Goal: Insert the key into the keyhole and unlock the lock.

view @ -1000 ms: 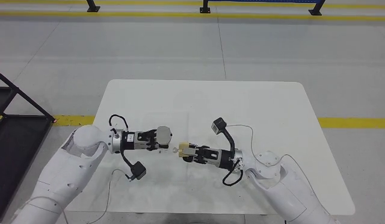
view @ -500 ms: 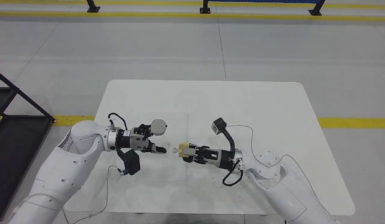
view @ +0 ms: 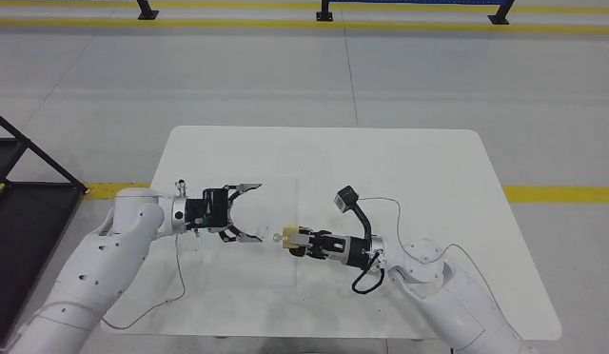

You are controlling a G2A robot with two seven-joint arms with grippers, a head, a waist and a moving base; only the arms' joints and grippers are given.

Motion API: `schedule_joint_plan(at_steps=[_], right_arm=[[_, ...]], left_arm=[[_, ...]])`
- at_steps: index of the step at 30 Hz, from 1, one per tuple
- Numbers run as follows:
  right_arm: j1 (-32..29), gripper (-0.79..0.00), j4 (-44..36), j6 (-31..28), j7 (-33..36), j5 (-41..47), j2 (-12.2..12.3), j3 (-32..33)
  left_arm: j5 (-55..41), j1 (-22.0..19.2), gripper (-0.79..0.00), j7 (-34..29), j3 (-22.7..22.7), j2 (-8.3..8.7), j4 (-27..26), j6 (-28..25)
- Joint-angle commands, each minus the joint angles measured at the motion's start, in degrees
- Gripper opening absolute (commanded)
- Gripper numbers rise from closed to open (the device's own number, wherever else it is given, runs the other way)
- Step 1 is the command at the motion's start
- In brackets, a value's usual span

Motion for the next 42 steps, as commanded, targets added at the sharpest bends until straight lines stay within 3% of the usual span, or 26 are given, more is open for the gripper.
schedule_joint_plan(at_steps=[1, 8, 12, 24, 28, 30, 37, 42], right_arm=[[0.0, -0.785, 0.0, 0.0, 0.0, 0.0, 0.0, 0.0], [0.0, -0.785, 0.0, 0.0, 0.0, 0.0, 0.0, 0.0], [0.0, -0.785, 0.0, 0.0, 0.0, 0.0, 0.0, 0.0], [0.0, -0.785, 0.0, 0.0, 0.0, 0.0, 0.0, 0.0], [0.0, -0.785, 0.0, 0.0, 0.0, 0.0, 0.0, 0.0], [0.0, -0.785, 0.0, 0.0, 0.0, 0.0, 0.0, 0.0], [0.0, -0.785, 0.0, 0.0, 0.0, 0.0, 0.0, 0.0], [0.0, -0.785, 0.0, 0.0, 0.0, 0.0, 0.0, 0.0]], left_arm=[[-9.6, 0.1, 0.000, -4.2, 1.0, 0.26, 1.8, 0.2], [-47.8, -2.1, 0.000, -30.1, 8.6, 2.42, 2.4, 0.2], [-63.3, -3.9, 0.000, -41.8, 8.2, 3.68, 2.0, 0.2], [-63.7, -3.7, 0.000, -41.7, 8.3, 3.65, 2.0, 0.4], [-74.7, -3.0, 0.000, -48.2, 9.9, 3.70, 2.0, 0.5], [-82.5, -3.2, 0.000, -53.6, 10.3, 4.01, 1.4, 2.1], [-108.6, -1.8, 0.000, -78.2, 9.7, 5.94, -3.1, 17.2], [-120.5, -1.2, 0.000, -90.6, 7.3, 7.01, -4.1, 24.5]])
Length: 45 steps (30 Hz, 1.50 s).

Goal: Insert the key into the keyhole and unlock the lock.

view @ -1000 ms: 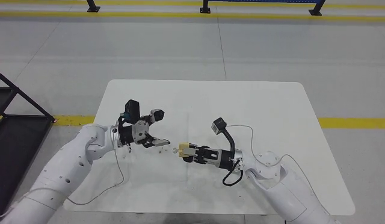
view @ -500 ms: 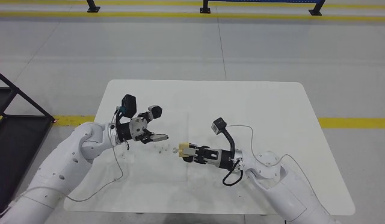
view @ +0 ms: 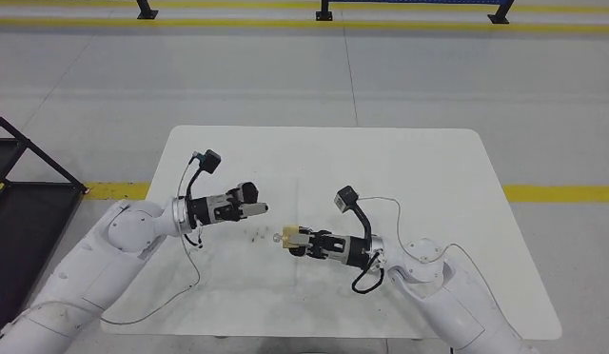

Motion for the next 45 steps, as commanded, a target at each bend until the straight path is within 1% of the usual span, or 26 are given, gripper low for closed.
schedule_joint_plan(at_steps=[1, 6, 11, 21, 22, 23, 29, 35, 38, 41, 43, 45], right_arm=[[0.0, -0.785, 0.0, 0.0, 0.0, 0.0, 0.0, 0.0], [0.0, -0.785, 0.0, 0.0, 0.0, 0.0, 0.0, 0.0], [0.0, -0.785, 0.0, 0.0, 0.0, 0.0, 0.0, 0.0], [0.0, -0.785, 0.0, 0.0, 0.0, 0.0, 0.0, 0.0], [0.0, -0.785, 0.0, 0.0, 0.0, 0.0, 0.0, 0.0], [0.0, -0.785, 0.0, 0.0, 0.0, 0.0, 0.0, 0.0], [0.0, -0.785, 0.0, 0.0, 0.0, 0.0, 0.0, 0.0], [0.0, -0.785, 0.0, 0.0, 0.0, 0.0, 0.0, 0.0], [0.0, -0.785, 0.0, 0.0, 0.0, 0.0, 0.0, 0.0], [0.0, -0.785, 0.0, 0.0, 0.0, 0.0, 0.0, 0.0], [0.0, -0.785, 0.0, 0.0, 0.0, 0.0, 0.0, 0.0], [0.0, -0.785, 0.0, 0.0, 0.0, 0.0, 0.0, 0.0]], left_arm=[[-2.9, 0.2, 0.000, -4.2, -0.6, 0.22, -0.1, 1.7], [-7.2, 1.0, 0.000, -10.6, -1.1, 0.44, -0.9, 3.7], [-9.1, 2.2, 0.000, -13.7, -1.0, 0.42, -2.5, 5.7], [-9.1, 2.3, 0.000, -13.3, -1.0, 0.39, -2.5, 5.8], [-9.1, 2.6, 0.000, -12.2, -1.0, 0.28, -2.7, 5.9], [-10.8, 3.2, 0.000, -12.4, -0.5, 0.13, -2.9, 6.3], [-20.1, 3.3, 0.000, -17.7, -0.2, -0.43, -0.6, 7.2], [-24.4, 3.4, 0.000, -22.7, 0.6, -1.06, 1.6, 5.9], [-24.3, 3.1, 0.000, -25.2, 0.8, -1.29, 1.9, 5.3], [-25.2, 2.9, 0.000, -26.2, 1.1, -1.60, 2.2, 4.9], [-25.3, 2.7, -0.034, -26.6, 1.2, -1.81, 2.6, 5.0], [-25.6, 2.6, -0.123, -26.8, 1.4, -2.05, 2.7, 5.0]])
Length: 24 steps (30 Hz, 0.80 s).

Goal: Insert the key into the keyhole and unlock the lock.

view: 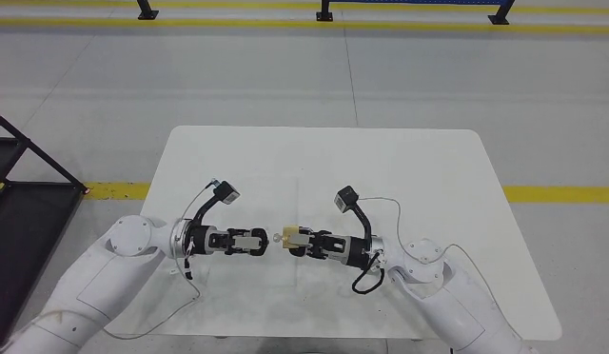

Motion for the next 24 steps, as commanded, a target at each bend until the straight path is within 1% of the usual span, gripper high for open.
schedule_joint_plan(at_steps=[1, 3, 4, 6, 11, 14, 18, 19, 23, 24], right_arm=[[0.0, -0.785, 0.0, 0.0, 0.0, 0.0, 0.0, 0.0], [0.0, -0.785, 0.0, 0.0, 0.0, 0.0, 0.0, 0.0], [0.0, -0.785, 0.0, 0.0, 0.0, 0.0, 0.0, 0.0], [0.0, -0.785, 0.0, 0.0, 0.0, 0.0, 0.0, 0.0], [0.0, -0.785, 0.0, 0.0, 0.0, 0.0, 0.0, 0.0], [0.0, -0.785, 0.0, 0.0, 0.0, 0.0, 0.0, 0.0], [0.0, -0.785, 0.0, 0.0, 0.0, 0.0, 0.0, 0.0], [0.0, -0.785, 0.0, 0.0, 0.0, 0.0, 0.0, 0.0], [0.0, -0.785, 0.0, 0.0, 0.0, 0.0, 0.0, 0.0], [0.0, -0.785, 0.0, 0.0, 0.0, 0.0, 0.0, 0.0]], left_arm=[[-0.2, -0.2, -0.160, -0.2, 0.1, -0.20, 0.1, 0.0], [-0.1, -0.5, -0.215, -0.3, 0.3, -0.42, 0.2, 0.2], [-0.1, -0.6, -0.299, -0.2, 0.3, -0.53, 0.1, 0.2], [0.5, -1.0, -0.339, 0.2, 0.2, -0.71, 0.2, -0.2], [1.7, -0.8, -0.486, 1.9, 0.2, -1.20, 0.4, -1.4], [1.9, -0.7, -0.526, 1.9, 0.2, -1.39, 0.3, -1.3], [1.8, -0.7, -0.545, 1.8, 0.1, -1.65, 0.3, -1.2], [1.8, -0.7, -0.573, 1.8, 0.0, -1.71, 0.3, -1.1], [2.1, -0.8, -0.606, 1.8, -0.1, -1.97, 0.4, -0.8], [2.2, -0.8, -0.625, 1.9, -0.1, -2.02, 0.3, -0.7]])
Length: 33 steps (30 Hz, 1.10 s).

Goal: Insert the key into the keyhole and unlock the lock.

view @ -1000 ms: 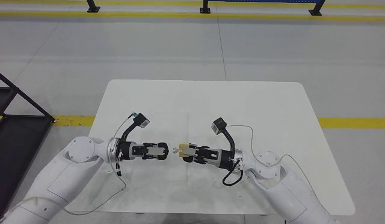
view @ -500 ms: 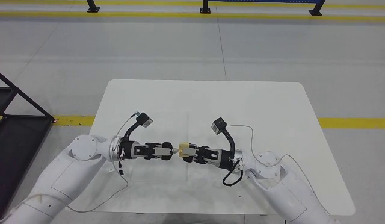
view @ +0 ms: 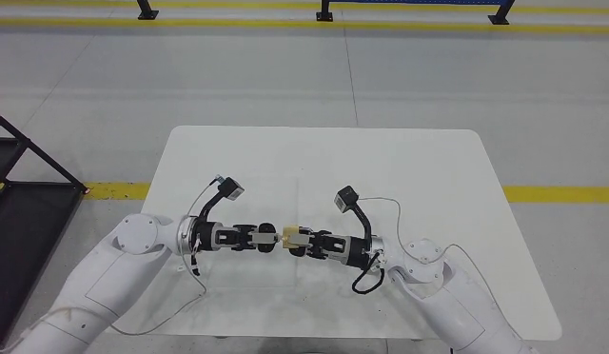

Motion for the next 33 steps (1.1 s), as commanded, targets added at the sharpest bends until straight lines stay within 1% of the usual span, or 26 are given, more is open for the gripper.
schedule_joint_plan(at_steps=[1, 2, 3, 4, 11, 15, 17, 20, 24, 33], right_arm=[[0.0, -0.785, 0.0, 0.0, 0.0, 0.0, 0.0, 0.0], [0.0, -0.785, 0.0, 0.0, 0.0, 0.0, 0.0, 0.0], [0.0, -0.785, 0.0, 0.0, 0.0, 0.0, 0.0, 0.0], [0.0, -0.785, 0.0, 0.0, 0.0, 0.0, 0.0, 0.0], [0.0, -0.785, 0.0, 0.0, 0.0, 0.0, 0.0, 0.0], [0.0, -0.785, 0.0, 0.0, 0.0, 0.0, 0.0, 0.0], [0.0, -0.785, 0.0, 0.0, 0.0, 0.0, 0.0, 0.0], [0.0, -0.785, 0.0, 0.0, 0.0, 0.0, 0.0, 0.0], [0.0, -0.785, 0.0, 0.0, 0.0, 0.0, 0.0, 0.0], [0.0, -0.785, 0.0, 0.0, 0.0, 0.0, 0.0, 0.0]], left_arm=[[0.2, 0.0, -0.631, 0.1, -0.1, -0.09, 0.0, 0.1], [0.3, 0.0, -0.674, 0.2, -0.2, -0.14, 0.0, 0.1], [0.4, 0.1, -0.751, 0.4, -0.3, -0.19, 0.0, 0.2], [0.5, 0.1, -0.785, 0.5, -0.3, -0.24, -0.1, 0.3], [2.3, 0.0, -0.785, 1.3, -0.3, -0.68, -0.4, 1.0], [6.0, -0.1, -0.785, 3.5, -0.7, -0.85, -0.7, 0.3], [7.2, 0.3, -0.785, 4.7, -0.7, -0.98, -1.3, -0.6], [11.6, 0.9, -0.785, 7.1, -1.4, -1.00, -2.0, -3.6], [15.3, 2.4, -0.785, 9.6, -1.8, -1.04, -3.9, -6.2], [16.7, 4.8, -0.785, 10.9, -4.0, -0.73, -5.4, -8.7]])
